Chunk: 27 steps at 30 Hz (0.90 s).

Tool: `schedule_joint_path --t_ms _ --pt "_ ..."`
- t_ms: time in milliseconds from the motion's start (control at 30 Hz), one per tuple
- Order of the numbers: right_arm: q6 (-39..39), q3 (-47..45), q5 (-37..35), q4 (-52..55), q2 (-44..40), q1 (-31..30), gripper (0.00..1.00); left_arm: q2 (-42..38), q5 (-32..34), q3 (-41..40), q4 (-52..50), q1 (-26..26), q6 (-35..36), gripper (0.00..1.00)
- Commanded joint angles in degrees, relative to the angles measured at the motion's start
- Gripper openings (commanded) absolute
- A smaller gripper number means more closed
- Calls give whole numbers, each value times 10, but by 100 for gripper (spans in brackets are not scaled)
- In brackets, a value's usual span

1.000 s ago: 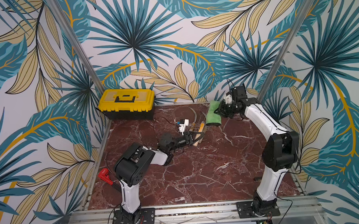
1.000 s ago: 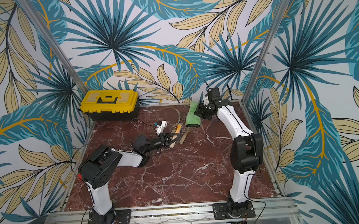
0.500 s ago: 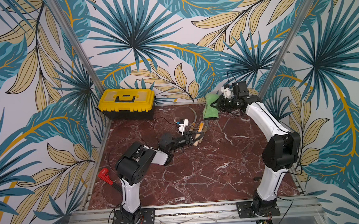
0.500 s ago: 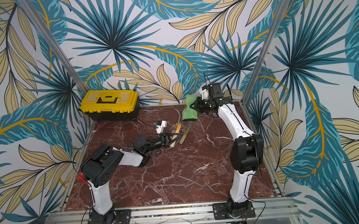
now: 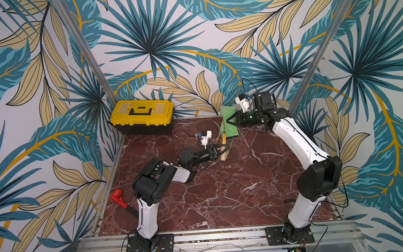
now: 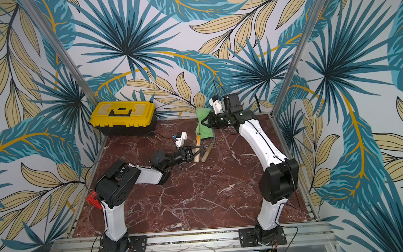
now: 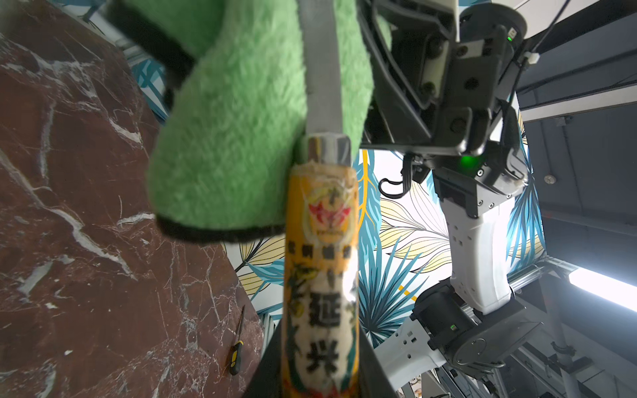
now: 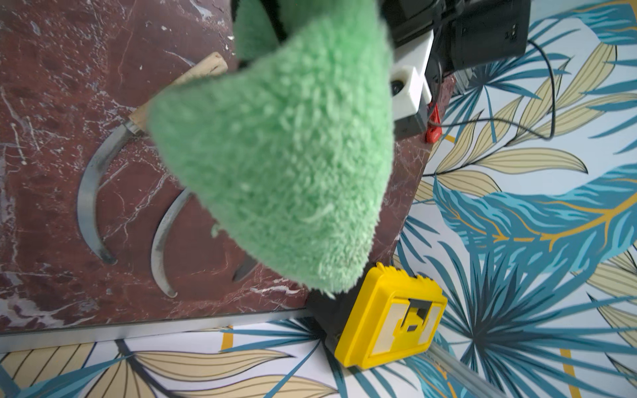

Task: Wipe small sickles with rags
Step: Wipe the small sickle.

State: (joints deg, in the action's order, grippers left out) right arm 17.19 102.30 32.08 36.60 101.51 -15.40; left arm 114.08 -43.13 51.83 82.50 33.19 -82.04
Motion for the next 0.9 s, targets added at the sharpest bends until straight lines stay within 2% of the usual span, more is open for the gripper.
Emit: schedule_joint_path --t_ms 0,100,233,333,467,633,867 --pt "-37 -32 41 49 -46 -28 6 22 -22 21 -11 -6 -8 0" --pt "-51 -62 14 68 -80 -27 5 24 -22 27 -11 -20 -9 0" --pt "-33 -89 -75 72 -108 -6 4 18 -27 30 -11 -28 -9 0" --pt "1 -88 -95 56 -90 29 3 5 -28 21 -11 -25 -9 0" --pt "35 -52 -115 35 -25 56 3 -19 -23 -7 -11 -18 -4 0" --pt "66 36 -106 21 82 73 3 -40 -18 -34 -11 -9 2 0" --pt "101 149 -38 -2 187 78 3 -37 -14 -47 -11 -7 -1 0"
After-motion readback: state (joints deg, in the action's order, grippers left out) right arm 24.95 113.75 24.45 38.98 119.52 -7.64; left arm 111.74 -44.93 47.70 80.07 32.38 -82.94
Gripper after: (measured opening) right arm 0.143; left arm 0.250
